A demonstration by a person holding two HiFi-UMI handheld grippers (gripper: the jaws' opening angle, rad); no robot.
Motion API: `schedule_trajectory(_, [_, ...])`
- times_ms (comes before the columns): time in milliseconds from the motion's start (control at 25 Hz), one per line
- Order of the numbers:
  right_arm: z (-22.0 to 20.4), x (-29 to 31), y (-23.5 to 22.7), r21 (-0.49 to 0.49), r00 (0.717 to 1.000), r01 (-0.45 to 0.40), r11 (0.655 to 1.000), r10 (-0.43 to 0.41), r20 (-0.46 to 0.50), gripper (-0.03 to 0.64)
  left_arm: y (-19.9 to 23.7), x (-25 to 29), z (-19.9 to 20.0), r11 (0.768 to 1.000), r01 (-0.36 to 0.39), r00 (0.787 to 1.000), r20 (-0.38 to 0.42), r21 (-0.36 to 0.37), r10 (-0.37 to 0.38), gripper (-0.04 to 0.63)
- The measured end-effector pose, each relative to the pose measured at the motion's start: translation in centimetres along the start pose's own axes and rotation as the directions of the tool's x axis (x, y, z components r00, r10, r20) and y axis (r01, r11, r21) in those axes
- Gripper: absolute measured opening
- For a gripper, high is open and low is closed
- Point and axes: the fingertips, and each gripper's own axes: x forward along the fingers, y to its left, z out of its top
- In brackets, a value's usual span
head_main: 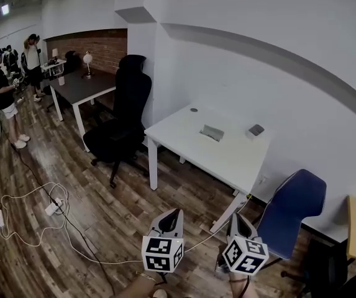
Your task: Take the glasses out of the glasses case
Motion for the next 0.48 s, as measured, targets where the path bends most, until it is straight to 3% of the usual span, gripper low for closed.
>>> schedule_trajectory(200, [-2.2, 1.2, 0.9, 0.036, 0.999, 0.024, 0.999, -0.022, -0.048, 0.032, 2.9, 0.3, -1.3, 1.0, -0.006, 0.999, -0.036, -0.024, 0.006, 0.008])
schedule_trajectory(480, [-1.5, 5.0, 1.7, 0.038, 0.998, 0.031, 0.999, -0.029, -0.054, 0.032, 4.8, 3.1, -1.2, 1.0, 0.0, 0.998, -0.055, -0.014, -0.001, 0.008])
